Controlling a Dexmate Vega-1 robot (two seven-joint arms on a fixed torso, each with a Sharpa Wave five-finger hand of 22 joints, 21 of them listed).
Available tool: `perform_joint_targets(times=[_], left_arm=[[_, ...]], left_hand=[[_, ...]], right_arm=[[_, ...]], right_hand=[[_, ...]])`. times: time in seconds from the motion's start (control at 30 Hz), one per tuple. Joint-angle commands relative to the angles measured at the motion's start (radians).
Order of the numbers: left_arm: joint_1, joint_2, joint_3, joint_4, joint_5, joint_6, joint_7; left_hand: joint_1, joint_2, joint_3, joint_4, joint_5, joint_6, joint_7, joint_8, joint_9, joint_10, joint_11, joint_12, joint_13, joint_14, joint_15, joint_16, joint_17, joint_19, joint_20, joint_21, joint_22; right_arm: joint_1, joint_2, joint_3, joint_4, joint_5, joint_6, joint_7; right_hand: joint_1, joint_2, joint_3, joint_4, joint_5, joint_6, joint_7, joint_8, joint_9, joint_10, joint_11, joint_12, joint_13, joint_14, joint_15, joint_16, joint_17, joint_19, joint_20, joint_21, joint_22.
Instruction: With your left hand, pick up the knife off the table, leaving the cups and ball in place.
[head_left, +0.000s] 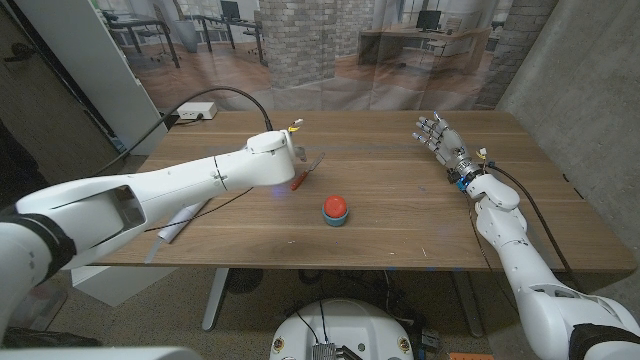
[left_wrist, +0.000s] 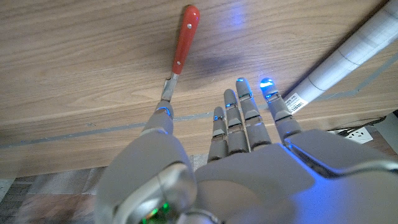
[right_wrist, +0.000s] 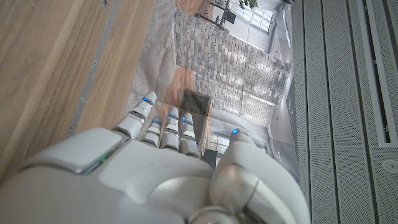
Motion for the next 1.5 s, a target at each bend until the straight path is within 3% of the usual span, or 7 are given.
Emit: perform_joint_targets(times=[0.03,0.4,0.7,0.87,1.1,1.5], left_arm=[[-0.085,0.001,0.077,0.025,-0.056,-0.005,-0.052],[-0.106,-0.009,0.091,0.045,-0.075,-0.012,-0.054],[-0.140,-0.019,0.121,0.079,-0.090,-0.024,-0.084],[-0.174,-0.030,0.157,0.110,-0.096,-0.040,-0.119],[-0.212,-0.050,0.206,0.153,-0.097,-0.065,-0.172],[-0.244,-0.072,0.243,0.192,-0.082,-0.088,-0.224]], left_hand=[[-0.038,0.010,-0.011,0.022,-0.002,0.028,0.072,-0.004,0.006,0.017,0.010,0.014,0.015,0.009,0.010,0.020,0.018,-0.001,0.003,0.009,0.009],[-0.111,0.038,-0.030,0.059,-0.006,0.098,0.072,0.000,0.007,0.050,0.027,0.042,0.050,0.027,0.032,0.065,0.059,-0.008,0.004,0.017,0.024],[-0.143,0.033,-0.041,0.063,-0.007,0.153,0.072,0.001,0.007,0.072,0.035,0.064,0.077,0.031,0.036,0.091,0.084,-0.006,0.004,0.026,0.033],[-0.142,0.033,-0.041,0.055,-0.006,0.176,0.072,0.000,0.006,0.078,0.037,0.074,0.092,0.029,0.039,0.107,0.100,-0.006,0.004,0.031,0.038],[-0.116,0.006,-0.046,0.015,-0.005,0.189,0.073,-0.011,0.005,0.065,0.036,0.082,0.116,0.002,0.042,0.131,0.131,-0.013,0.003,0.036,0.046],[-0.096,-0.008,-0.050,-0.011,-0.002,0.219,0.072,-0.012,0.007,0.080,0.029,0.105,0.143,0.014,0.031,0.165,0.157,-0.009,0.003,0.047,0.055]], right_arm=[[-0.010,0.006,0.013,0.001,0.009,0.008,0.002],[-0.012,0.007,0.021,0.006,0.013,0.019,0.003],[-0.015,0.008,0.026,0.007,0.015,0.022,0.001],[-0.016,0.010,0.029,0.008,0.018,0.025,0.000],[-0.021,0.010,0.033,0.004,0.019,0.027,-0.005],[-0.024,0.012,0.040,0.005,0.026,0.035,-0.003]], right_hand=[[-0.008,-0.004,0.002,-0.001,-0.001,0.009,0.001,0.000,0.004,0.012,0.000,-0.002,0.001,0.012,-0.002,0.006,0.006,0.004,0.000,0.000,0.002],[-0.011,-0.004,0.001,0.000,-0.002,0.010,0.002,0.000,0.004,0.013,0.000,-0.002,0.001,0.013,-0.002,0.006,0.006,0.005,-0.001,0.001,0.002],[-0.013,-0.004,0.001,0.001,-0.002,0.010,0.002,-0.001,0.004,0.015,0.001,-0.002,0.001,0.014,-0.001,0.006,0.006,0.006,-0.002,0.001,0.002],[-0.013,-0.004,0.001,0.001,-0.002,0.011,0.002,-0.001,0.004,0.014,0.001,-0.002,0.001,0.014,-0.001,0.006,0.006,0.006,-0.002,0.001,0.002],[-0.015,-0.005,0.000,0.002,-0.002,0.011,0.003,-0.001,0.004,0.015,0.001,-0.002,0.001,0.015,-0.001,0.006,0.006,0.007,-0.002,0.001,0.002],[-0.018,-0.005,0.000,0.003,-0.001,0.012,0.002,-0.002,0.005,0.016,0.002,-0.003,0.001,0.015,-0.001,0.006,0.006,0.008,-0.002,0.001,0.002]])
